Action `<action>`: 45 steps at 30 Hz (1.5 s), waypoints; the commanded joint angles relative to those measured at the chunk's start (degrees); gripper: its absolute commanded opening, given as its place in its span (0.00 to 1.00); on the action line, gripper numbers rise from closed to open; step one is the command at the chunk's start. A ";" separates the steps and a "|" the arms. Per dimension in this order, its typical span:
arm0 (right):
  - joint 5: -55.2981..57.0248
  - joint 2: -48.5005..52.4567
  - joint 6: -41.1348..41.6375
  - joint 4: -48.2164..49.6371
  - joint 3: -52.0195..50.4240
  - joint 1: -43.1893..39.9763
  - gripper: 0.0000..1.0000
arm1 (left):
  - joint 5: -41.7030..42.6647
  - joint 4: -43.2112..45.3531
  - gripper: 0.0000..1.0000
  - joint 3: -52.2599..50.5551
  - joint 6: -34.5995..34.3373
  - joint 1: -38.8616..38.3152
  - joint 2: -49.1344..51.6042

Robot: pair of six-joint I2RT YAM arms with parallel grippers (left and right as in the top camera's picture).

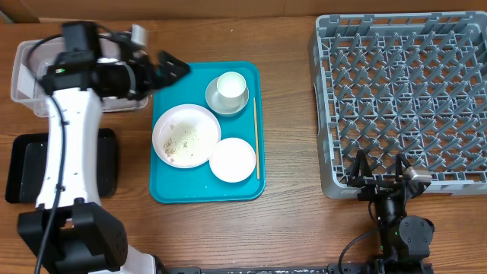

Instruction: Sort waste into correct bins and load items into the dishwasher

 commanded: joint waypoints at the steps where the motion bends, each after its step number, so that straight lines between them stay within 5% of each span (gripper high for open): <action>1: -0.28 -0.48 -0.37 0.39 -0.59 -0.20 1.00 | -9.60 -2.21 1.00 -0.33 4.52 -7.02 0.17; 8: -0.28 -0.48 -0.37 0.39 -0.59 -0.20 1.00 | -35.47 -3.69 0.99 -0.68 -5.40 -20.83 0.52; 11: -0.28 -0.48 -0.37 0.39 -0.59 -0.20 1.00 | -43.60 -3.28 0.86 -0.68 -9.51 -25.14 1.36; 14: -0.28 -0.48 -0.37 0.39 -0.59 -0.22 1.00 | -49.35 -1.49 0.84 -0.68 -13.25 -27.34 2.95; 20: -0.28 -0.48 -0.35 0.39 -0.59 -0.20 1.00 | -50.49 7.96 0.81 -0.68 -14.95 -27.69 8.37; 31: -0.28 -0.48 -0.37 0.39 -0.59 -0.20 1.00 | -50.71 11.15 0.75 0.42 -16.65 -27.39 10.88; 42: -0.31 -0.48 -0.37 0.39 -0.59 -0.20 1.00 | -51.23 1.95 0.67 1.25 -17.79 -25.79 -0.98; 45: -0.31 -0.48 -0.35 0.39 -0.59 -0.20 1.00 | -53.37 -2.84 0.73 1.25 -19.12 -23.76 -3.80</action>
